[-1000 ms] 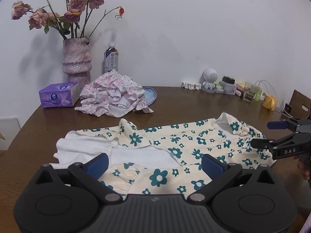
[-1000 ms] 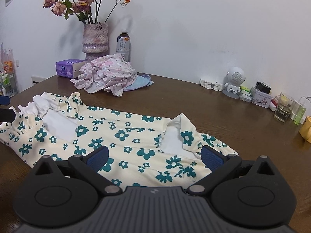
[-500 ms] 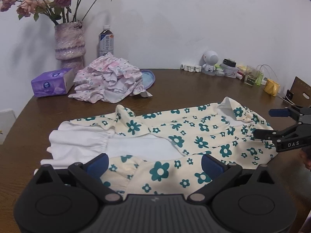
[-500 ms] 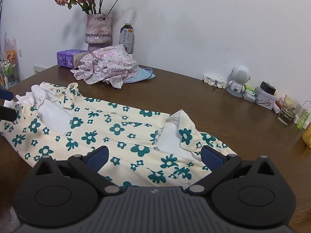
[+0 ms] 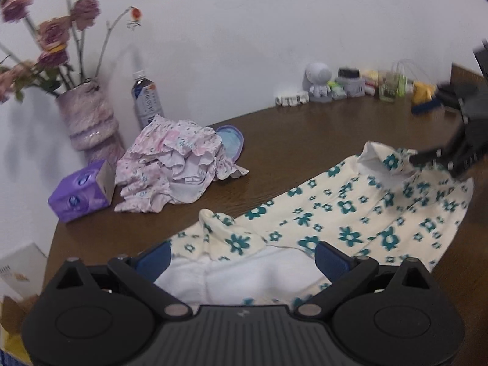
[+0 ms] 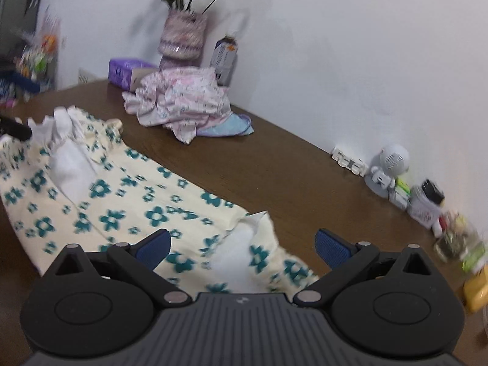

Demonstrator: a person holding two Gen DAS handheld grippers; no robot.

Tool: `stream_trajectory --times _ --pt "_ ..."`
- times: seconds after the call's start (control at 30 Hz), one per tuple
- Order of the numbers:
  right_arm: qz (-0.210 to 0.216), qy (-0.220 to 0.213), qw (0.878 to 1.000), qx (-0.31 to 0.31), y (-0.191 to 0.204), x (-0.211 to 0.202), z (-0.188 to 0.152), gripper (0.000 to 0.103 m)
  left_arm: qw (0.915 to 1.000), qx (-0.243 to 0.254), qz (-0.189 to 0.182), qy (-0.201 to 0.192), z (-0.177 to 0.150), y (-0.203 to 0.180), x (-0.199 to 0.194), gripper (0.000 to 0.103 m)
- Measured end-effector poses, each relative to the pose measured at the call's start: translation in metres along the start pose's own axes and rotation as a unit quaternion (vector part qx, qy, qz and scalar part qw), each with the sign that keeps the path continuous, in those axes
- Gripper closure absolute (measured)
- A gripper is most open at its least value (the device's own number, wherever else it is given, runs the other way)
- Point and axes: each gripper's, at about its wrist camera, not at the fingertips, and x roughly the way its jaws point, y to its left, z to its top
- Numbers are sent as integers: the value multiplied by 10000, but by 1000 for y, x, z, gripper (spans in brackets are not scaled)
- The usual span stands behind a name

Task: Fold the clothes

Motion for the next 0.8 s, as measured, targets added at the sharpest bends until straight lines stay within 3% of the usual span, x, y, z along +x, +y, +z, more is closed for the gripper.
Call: stream_trajectory --times 0.3,0.47,0.63,0.8 --pt "251 415 9977 -465 -27 48 44 4 9978 589 -3 312 37 22 43 4" --pt "417 696 9939 -742 -36 72 60 6 9952 714 -458 487 49 35 62 8" --pt "363 760 9848 -1520 -35 91 63 8 9887 1233 -532 668 62 39 83 8" --pt "716 861 9820 -1522 -46 106 73 10 9808 1657 -711 739 74 41 102 8"
